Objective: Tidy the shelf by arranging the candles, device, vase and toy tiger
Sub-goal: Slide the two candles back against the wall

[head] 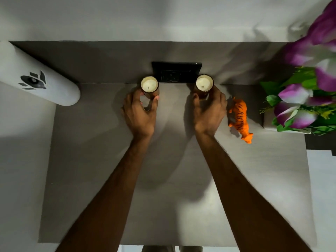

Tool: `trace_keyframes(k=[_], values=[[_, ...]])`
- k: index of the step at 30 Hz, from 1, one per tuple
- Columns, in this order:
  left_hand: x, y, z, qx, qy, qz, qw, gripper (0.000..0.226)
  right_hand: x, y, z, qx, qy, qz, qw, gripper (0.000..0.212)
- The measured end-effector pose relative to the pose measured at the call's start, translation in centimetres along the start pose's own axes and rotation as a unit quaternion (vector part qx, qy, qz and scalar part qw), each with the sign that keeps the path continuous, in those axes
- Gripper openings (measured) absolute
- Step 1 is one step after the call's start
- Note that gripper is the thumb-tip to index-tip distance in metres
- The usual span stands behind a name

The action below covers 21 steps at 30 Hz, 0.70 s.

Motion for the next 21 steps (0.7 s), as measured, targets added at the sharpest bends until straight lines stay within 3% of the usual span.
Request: trace_keyframes(k=[5,8,12,14,16,19,21], values=[[-0.1,0.2,0.1,0.017,0.009,0.002,1.000,0.052,0.5,0.4,0.1,-0.019,-0.013,-0.019,1.000,0.061],[-0.3,0.3,-0.2,0.021,0.013,0.001,1.000,0.067,0.1,-0.4,-0.4,-0.028,-0.014,-0.009,0.999,0.070],[-0.5,0.2,-4.2,0.046,0.003,0.064,0.997,0.087,-0.1,-4.7,-3.4,0.064,-0.123,-0.055,0.989,0.058],[-0.2,0.5,-8.2,0.027,0.057,0.109,0.992,0.081,1.1,-7.3,-4.9,0.111,-0.163,-0.095,0.976,0.051],[0.4,1.5,-12.1,-0.039,0.154,0.145,0.976,0.076,2.9,-9.5,-5.9,0.123,-0.148,-0.124,0.973,0.052],[0.7,2.7,-14.4,-0.115,0.261,0.191,0.939,0.072,5.6,-11.1,-6.5,0.081,-0.056,-0.119,0.988,0.058],[0.9,2.7,-14.3,-0.117,0.268,0.205,0.934,0.071,6.8,-11.3,-6.4,0.051,-0.034,-0.101,0.993,0.055]])
Point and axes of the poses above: each hand's wrist, its own z-axis towards the middle knuckle, its own y-axis out of the palm, x = y × z, the point moved 3 cm from there along z, towards the middle knuckle
